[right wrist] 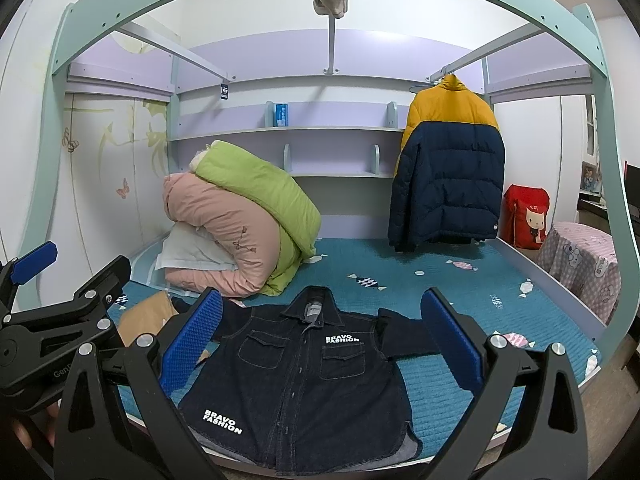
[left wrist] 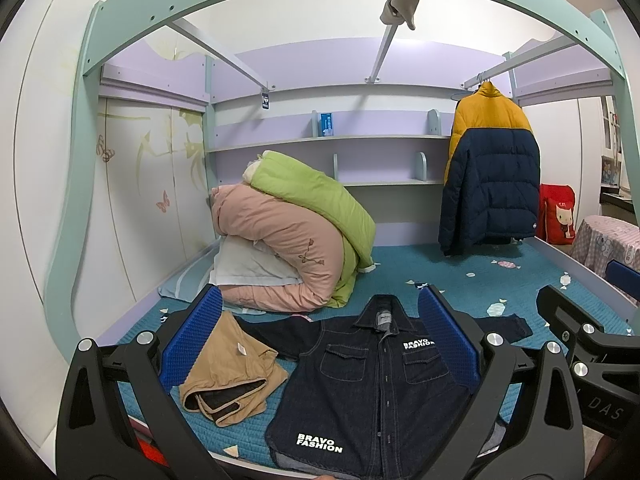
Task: Fold large clothes
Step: 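Lower both tools toward the denim jacket's sleeves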
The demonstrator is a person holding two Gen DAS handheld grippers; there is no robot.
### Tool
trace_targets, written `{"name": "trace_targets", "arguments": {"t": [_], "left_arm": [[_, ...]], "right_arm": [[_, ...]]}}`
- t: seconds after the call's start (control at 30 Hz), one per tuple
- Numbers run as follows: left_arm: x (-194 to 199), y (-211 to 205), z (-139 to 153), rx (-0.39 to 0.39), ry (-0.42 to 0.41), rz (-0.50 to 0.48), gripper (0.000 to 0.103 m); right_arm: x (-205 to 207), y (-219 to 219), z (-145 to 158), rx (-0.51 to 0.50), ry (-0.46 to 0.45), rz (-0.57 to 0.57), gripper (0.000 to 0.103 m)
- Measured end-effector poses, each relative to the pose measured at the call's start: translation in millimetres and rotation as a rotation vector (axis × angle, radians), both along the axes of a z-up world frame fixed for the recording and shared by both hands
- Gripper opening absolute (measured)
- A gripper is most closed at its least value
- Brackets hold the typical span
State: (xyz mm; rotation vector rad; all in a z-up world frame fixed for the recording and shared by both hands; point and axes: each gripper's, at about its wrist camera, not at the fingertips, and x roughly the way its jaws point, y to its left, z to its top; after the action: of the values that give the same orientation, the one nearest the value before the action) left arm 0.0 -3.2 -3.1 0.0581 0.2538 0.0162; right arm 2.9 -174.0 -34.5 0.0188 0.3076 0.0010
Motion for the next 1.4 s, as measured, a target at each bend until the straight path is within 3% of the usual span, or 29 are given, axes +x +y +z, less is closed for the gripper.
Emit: {"name": "trace_targets", "arguments": {"t": [0.5,0.87,1.13,1.4], "left_arm": [[13,4,-12,0.005,0.021,0.0,0.099],[48,0,-34,0.02,0.089,-0.014,0.099],[108,-2,-78,0.002,0.245,-0.021,0.098],[197,-3,-165,-0.019,0.508,-0.036,0.098]], "right_arm": [[8,-2,-11,0.015,0.023,0.002,0.096],[43,-6,-26,0.034,0.114,-0.004,0.096],[99,-7,-65,0.034,0.261,0.004,0.096],[172,-7,-146,0.032,0.482,0.013,0.096]]}}
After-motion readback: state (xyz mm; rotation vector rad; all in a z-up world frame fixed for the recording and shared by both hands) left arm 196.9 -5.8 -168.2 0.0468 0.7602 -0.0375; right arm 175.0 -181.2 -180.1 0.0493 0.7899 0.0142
